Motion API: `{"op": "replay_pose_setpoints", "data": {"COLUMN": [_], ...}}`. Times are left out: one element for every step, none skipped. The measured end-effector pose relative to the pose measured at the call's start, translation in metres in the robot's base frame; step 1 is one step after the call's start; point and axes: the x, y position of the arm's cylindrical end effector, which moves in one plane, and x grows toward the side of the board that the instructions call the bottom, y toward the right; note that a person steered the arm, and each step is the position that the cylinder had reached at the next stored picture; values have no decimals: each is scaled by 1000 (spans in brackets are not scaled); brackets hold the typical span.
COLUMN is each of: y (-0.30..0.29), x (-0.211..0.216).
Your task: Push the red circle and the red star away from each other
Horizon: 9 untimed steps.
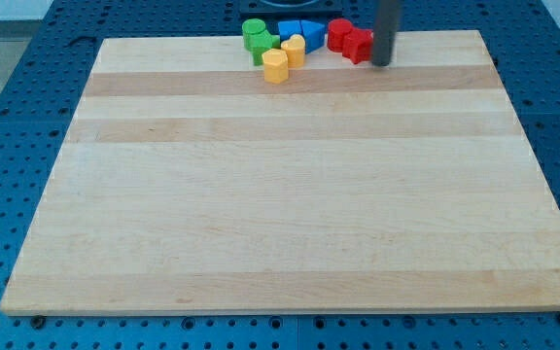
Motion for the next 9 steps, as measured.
{"op": "replay_pose_setpoints", "data": {"y": [28,-14,-66,-89,-89,-89,-76,-37,1], "x": [6,42,46,25,3,-13,-20,-20,-20]}}
